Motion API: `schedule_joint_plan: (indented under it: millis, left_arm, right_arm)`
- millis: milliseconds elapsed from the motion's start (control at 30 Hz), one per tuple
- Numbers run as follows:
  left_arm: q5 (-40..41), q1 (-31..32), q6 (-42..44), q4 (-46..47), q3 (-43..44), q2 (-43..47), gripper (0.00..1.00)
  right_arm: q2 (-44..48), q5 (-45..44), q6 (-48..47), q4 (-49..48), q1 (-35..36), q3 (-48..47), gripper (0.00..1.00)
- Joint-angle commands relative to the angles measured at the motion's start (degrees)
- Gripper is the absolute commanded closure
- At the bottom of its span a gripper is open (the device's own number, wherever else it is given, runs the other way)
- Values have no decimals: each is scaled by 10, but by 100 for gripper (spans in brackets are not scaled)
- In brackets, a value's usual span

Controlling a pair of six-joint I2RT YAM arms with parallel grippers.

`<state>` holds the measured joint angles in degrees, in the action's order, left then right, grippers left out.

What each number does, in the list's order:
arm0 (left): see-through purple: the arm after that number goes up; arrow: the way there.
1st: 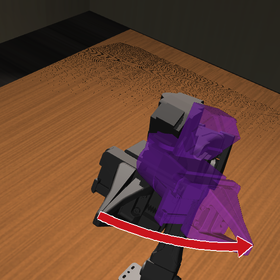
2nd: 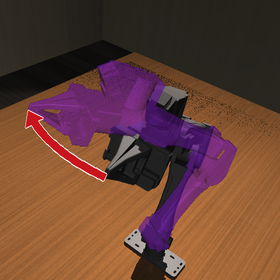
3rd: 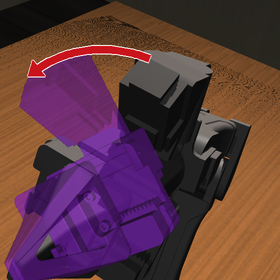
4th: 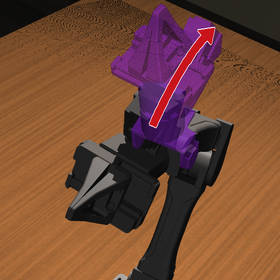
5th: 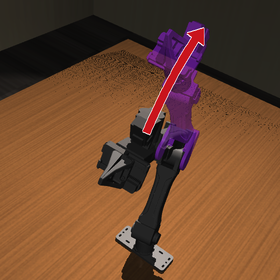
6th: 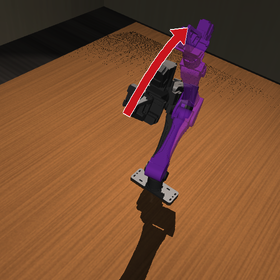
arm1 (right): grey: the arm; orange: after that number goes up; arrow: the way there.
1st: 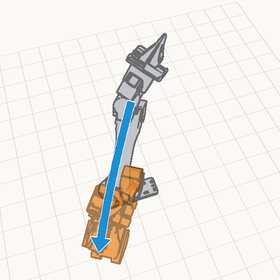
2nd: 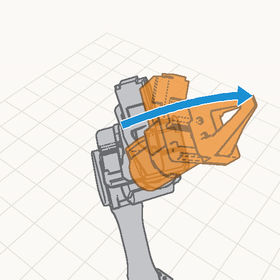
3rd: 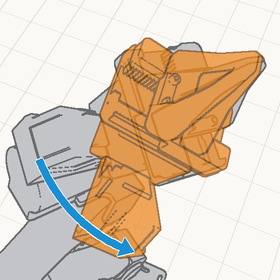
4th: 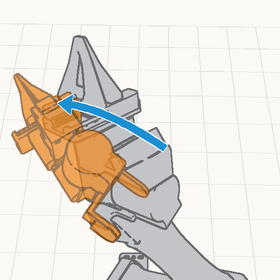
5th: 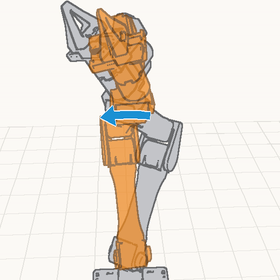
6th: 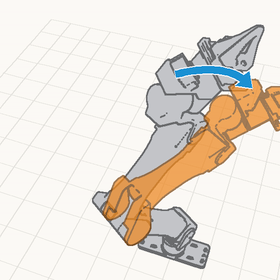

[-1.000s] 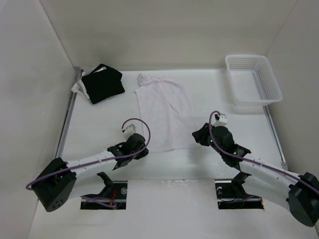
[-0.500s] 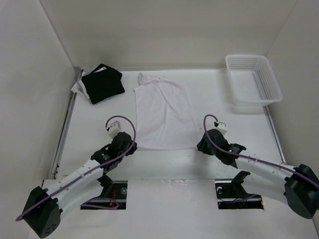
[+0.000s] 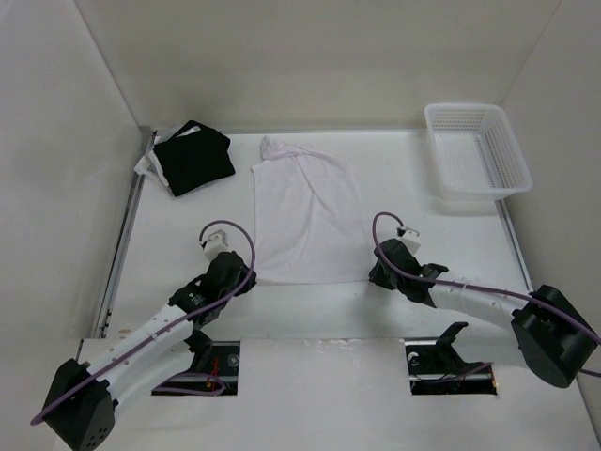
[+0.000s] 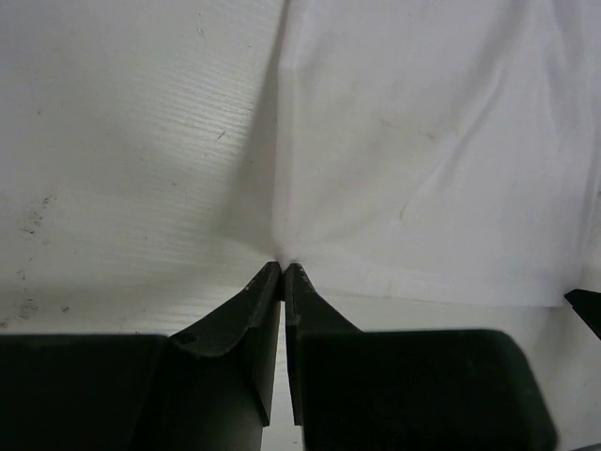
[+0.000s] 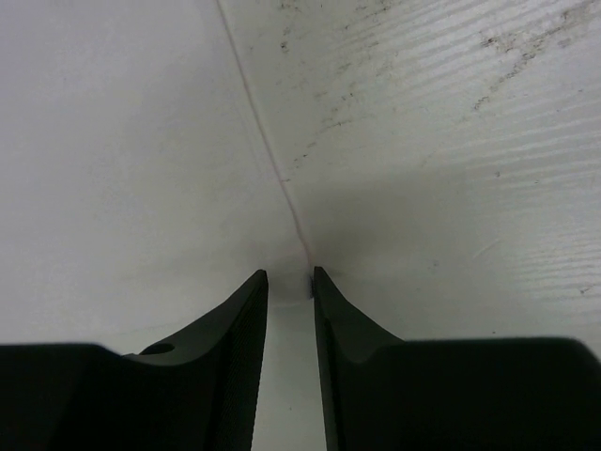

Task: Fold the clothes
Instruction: Flatten the tank top out

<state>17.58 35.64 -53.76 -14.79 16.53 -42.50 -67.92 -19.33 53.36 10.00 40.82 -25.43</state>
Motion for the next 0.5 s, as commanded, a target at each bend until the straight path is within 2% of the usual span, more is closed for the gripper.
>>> schedule_joint_plan:
  millis: [0, 200, 333, 467]
  left_arm:
    - [-6, -4, 11, 26, -9, 11, 95]
    - [-7, -6, 12, 24, -3, 12, 95]
    - [-2, -11, 21, 12, 18, 28, 95]
    - [7, -32, 53, -27, 94, 70, 96]
  right_arm:
    - [-7, -8, 13, -35, -7, -9, 72]
    - [-2, -23, 16, -60, -11, 3, 94]
    - [65, -80, 2, -46, 18, 1, 99]
    - [185, -126, -56, 28, 44, -58, 100]
